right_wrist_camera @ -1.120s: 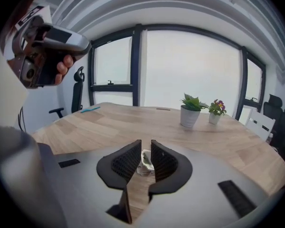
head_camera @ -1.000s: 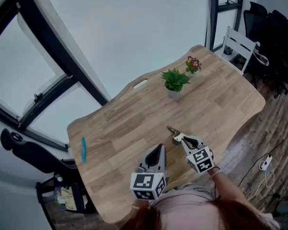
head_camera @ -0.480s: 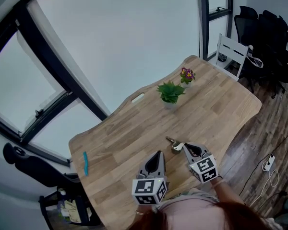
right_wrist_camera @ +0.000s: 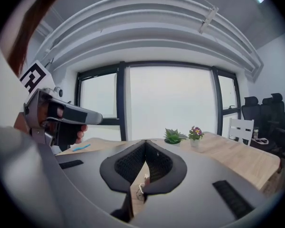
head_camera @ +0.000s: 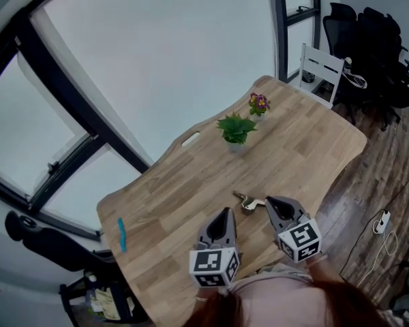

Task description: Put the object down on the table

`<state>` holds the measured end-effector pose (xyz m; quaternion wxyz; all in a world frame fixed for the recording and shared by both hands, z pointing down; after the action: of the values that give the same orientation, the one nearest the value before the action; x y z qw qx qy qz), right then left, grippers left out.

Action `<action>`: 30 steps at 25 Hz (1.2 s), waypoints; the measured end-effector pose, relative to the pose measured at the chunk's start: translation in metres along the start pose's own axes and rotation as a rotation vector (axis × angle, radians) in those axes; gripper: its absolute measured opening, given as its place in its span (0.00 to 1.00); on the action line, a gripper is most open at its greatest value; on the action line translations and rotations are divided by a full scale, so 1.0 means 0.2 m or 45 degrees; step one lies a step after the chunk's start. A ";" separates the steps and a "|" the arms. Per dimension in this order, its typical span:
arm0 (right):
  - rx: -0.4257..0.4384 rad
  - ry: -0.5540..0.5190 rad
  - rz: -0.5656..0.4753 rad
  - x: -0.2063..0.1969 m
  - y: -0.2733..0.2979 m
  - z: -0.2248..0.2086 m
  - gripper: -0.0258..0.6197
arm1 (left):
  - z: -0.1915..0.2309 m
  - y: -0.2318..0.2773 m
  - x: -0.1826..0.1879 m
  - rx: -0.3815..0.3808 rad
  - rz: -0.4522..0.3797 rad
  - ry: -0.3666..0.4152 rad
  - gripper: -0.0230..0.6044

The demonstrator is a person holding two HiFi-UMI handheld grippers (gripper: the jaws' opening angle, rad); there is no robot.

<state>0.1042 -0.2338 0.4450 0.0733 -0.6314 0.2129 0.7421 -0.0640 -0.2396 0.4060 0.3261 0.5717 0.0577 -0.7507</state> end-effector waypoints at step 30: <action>-0.102 0.047 -0.088 0.12 -0.11 -0.08 0.04 | -0.01 0.05 0.01 -0.054 0.038 0.042 0.04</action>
<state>0.1213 -0.2246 0.4154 0.0697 -0.6543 0.1624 0.7353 -0.0566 -0.2469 0.4056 0.3484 0.5777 0.0704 -0.7348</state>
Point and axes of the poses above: the fingertips, and each gripper's own axes: y forward along the fingers, z to its left, x out of its top, the point moved 6 cm from there along -y, backward along the fingers, and after that the axes turned 10 degrees about -y, right-handed, at the moved point
